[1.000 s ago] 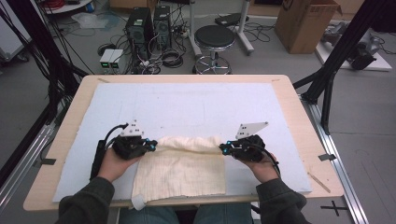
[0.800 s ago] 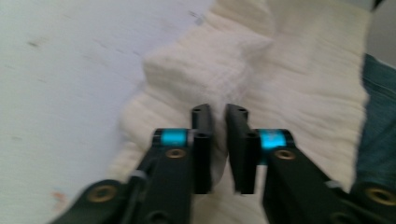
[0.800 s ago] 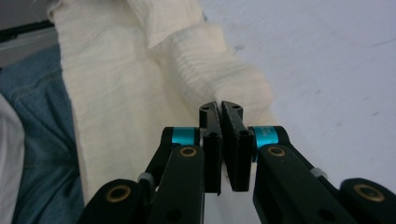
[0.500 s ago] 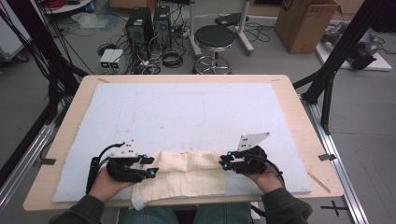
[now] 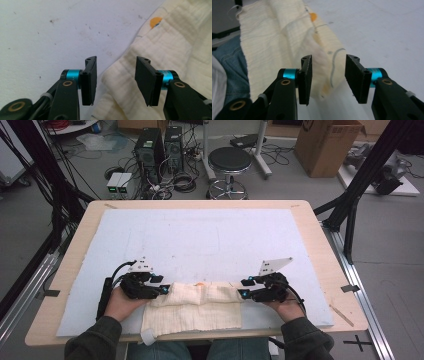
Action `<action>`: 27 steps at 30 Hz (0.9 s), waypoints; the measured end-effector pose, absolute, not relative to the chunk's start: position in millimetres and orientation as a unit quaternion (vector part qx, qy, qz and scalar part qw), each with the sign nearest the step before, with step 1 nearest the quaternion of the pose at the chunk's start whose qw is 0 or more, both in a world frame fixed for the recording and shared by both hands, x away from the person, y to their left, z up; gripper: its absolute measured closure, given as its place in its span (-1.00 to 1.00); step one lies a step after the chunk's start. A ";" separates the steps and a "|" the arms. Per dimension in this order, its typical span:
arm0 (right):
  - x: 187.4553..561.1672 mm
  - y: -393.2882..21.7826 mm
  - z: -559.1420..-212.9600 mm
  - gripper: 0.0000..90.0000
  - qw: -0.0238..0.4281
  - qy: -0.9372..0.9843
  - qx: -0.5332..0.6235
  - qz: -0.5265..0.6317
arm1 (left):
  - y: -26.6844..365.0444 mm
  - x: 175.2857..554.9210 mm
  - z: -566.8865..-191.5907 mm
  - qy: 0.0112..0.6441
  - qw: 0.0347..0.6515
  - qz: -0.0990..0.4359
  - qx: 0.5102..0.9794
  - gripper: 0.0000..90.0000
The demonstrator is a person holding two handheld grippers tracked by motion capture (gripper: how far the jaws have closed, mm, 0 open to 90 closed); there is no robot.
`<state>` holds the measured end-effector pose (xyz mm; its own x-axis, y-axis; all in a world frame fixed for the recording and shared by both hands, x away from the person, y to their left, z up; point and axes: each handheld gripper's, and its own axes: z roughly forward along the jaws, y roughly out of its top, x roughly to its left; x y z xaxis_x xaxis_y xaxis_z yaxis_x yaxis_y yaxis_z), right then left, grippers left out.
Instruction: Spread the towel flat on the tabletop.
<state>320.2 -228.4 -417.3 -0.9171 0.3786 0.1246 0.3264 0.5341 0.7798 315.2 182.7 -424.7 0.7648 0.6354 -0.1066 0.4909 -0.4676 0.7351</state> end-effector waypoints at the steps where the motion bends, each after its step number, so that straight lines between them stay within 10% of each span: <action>1: 319.7 -223.5 -418.0 0.23 0.021 0.878 0.192 0.437 | 181.7 315.3 -425.6 0.326 0.392 0.089 0.855 0.24; 8: 320.7 -198.3 -426.4 0.36 0.014 0.901 0.156 0.404 | 181.4 309.1 -429.6 0.307 0.386 0.088 0.865 0.71; 17: 318.6 -200.1 -426.1 0.84 0.002 0.910 0.138 0.391 | 186.0 303.3 -427.4 0.300 0.398 0.093 0.862 0.84; 27: 324.7 -214.4 -400.6 0.86 0.050 0.886 0.178 0.425 | 196.8 311.0 -405.4 0.316 0.433 0.118 0.836 0.85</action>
